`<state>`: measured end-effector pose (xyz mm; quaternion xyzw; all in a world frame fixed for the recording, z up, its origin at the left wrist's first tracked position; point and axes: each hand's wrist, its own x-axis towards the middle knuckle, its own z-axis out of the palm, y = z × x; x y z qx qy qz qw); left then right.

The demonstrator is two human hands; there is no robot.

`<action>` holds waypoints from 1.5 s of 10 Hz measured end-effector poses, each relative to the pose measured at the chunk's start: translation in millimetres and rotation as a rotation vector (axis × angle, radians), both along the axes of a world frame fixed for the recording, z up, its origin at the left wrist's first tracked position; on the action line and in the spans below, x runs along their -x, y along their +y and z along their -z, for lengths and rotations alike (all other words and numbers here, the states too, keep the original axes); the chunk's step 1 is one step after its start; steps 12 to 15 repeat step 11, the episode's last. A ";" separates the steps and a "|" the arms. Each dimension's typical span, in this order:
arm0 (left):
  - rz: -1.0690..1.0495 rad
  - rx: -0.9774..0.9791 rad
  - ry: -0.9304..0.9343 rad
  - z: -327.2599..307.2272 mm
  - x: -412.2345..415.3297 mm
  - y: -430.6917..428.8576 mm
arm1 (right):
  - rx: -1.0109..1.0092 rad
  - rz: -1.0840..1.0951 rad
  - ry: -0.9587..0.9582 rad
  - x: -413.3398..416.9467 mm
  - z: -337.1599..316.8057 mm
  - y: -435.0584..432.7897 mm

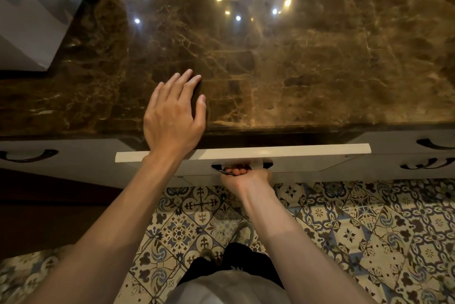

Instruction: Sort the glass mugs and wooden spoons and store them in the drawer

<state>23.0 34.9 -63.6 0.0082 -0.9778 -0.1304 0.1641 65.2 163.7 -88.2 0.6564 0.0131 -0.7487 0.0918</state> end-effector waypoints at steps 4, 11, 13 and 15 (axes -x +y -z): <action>-0.006 -0.007 -0.006 -1.8 5.5 -3.1 | -0.014 -0.032 -0.008 28.0 1.2 -5.3; 0.007 -0.040 -0.030 6.0 -0.7 -0.7 | -0.111 -0.125 0.108 1.2 3.8 3.8; 0.007 -0.040 -0.030 6.0 -0.7 -0.7 | -0.111 -0.125 0.108 1.2 3.8 3.8; 0.007 -0.040 -0.030 6.0 -0.7 -0.7 | -0.111 -0.125 0.108 1.2 3.8 3.8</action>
